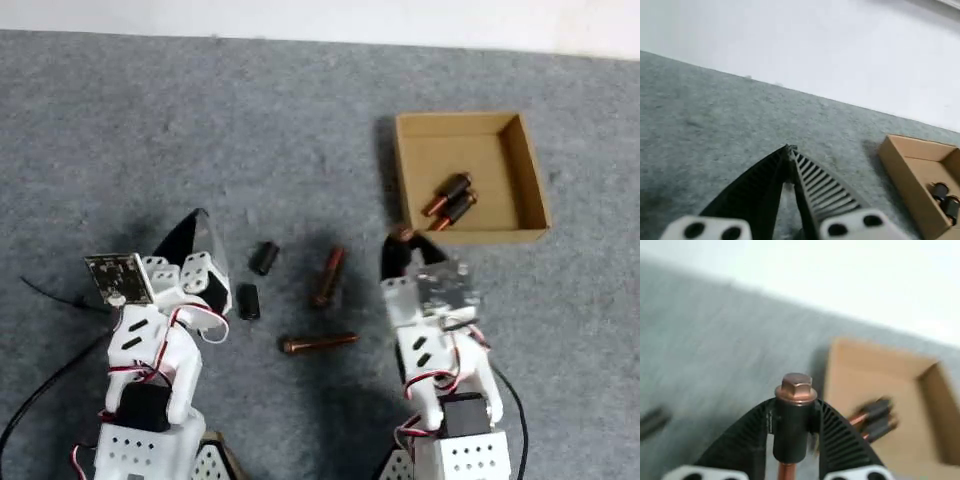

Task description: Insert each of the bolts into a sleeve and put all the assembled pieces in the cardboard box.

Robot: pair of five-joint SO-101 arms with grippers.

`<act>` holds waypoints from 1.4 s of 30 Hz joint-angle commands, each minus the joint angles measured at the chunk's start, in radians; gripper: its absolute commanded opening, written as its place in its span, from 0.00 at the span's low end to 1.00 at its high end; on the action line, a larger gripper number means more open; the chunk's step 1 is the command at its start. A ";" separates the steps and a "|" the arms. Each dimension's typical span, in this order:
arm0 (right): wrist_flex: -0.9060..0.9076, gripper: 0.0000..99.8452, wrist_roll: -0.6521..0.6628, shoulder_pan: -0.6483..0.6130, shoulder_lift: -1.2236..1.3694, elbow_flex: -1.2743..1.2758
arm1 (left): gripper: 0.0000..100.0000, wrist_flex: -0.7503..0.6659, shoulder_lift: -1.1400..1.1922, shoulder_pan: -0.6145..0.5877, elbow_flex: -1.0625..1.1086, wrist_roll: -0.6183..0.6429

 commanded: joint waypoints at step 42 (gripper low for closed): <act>-0.303 0.18 -0.532 0.252 2.035 -1.276 | 0.01 0.011 -0.007 -0.018 0.021 -0.011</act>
